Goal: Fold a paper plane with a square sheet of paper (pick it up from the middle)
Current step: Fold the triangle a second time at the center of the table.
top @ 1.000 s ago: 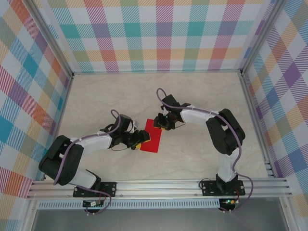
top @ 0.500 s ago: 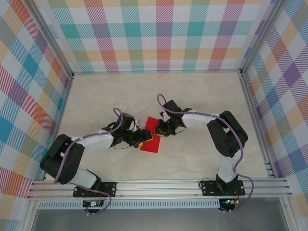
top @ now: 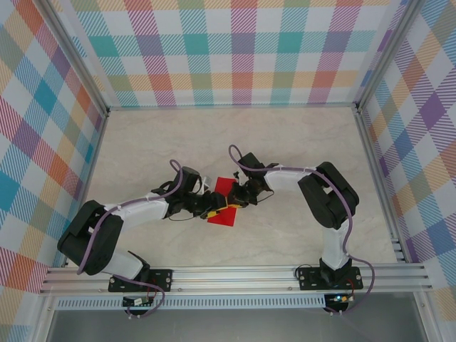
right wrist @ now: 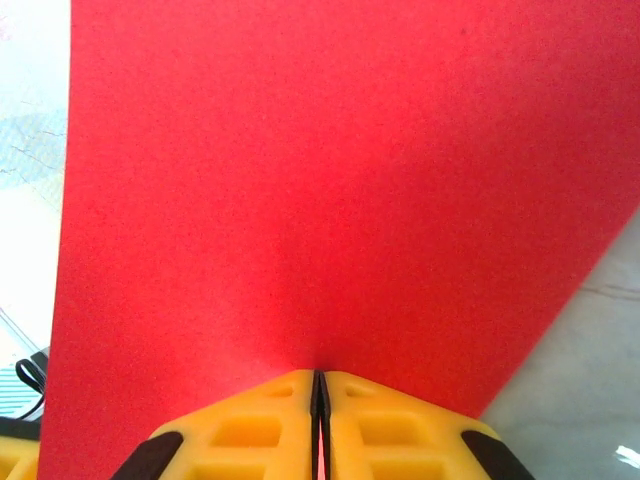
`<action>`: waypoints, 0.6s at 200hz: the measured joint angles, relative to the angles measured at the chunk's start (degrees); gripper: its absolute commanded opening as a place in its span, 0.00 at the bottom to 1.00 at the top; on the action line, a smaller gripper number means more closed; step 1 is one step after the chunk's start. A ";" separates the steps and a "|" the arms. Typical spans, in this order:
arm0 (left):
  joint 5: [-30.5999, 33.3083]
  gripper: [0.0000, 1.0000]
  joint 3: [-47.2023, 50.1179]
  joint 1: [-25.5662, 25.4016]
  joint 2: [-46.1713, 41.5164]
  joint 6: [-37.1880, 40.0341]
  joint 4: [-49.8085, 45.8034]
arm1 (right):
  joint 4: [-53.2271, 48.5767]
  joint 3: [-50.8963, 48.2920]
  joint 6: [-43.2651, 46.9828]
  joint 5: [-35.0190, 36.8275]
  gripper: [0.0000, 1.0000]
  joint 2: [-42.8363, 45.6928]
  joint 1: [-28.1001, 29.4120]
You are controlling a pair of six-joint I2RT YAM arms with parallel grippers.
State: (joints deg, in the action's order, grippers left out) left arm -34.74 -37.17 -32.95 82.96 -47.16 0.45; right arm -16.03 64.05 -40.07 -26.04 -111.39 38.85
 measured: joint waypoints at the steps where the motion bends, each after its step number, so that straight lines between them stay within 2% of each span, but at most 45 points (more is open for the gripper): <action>1: -0.04 0.47 -0.07 0.00 0.00 0.00 0.00 | -0.02 0.00 0.00 -0.02 0.11 0.00 0.00; 72: -0.35 0.46 -1.07 -0.09 3.61 -1.73 6.08 | 1.14 -0.72 -1.40 -1.27 0.10 0.11 -0.72; 120: -0.15 0.42 -1.16 -0.09 5.92 -2.64 7.45 | 3.04 -6.25 -3.30 -1.66 0.21 6.49 -3.32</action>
State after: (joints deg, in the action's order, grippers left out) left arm -34.89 -38.33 -33.04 88.88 -49.80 7.90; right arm -12.99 57.80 -43.38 -27.70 -104.90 35.53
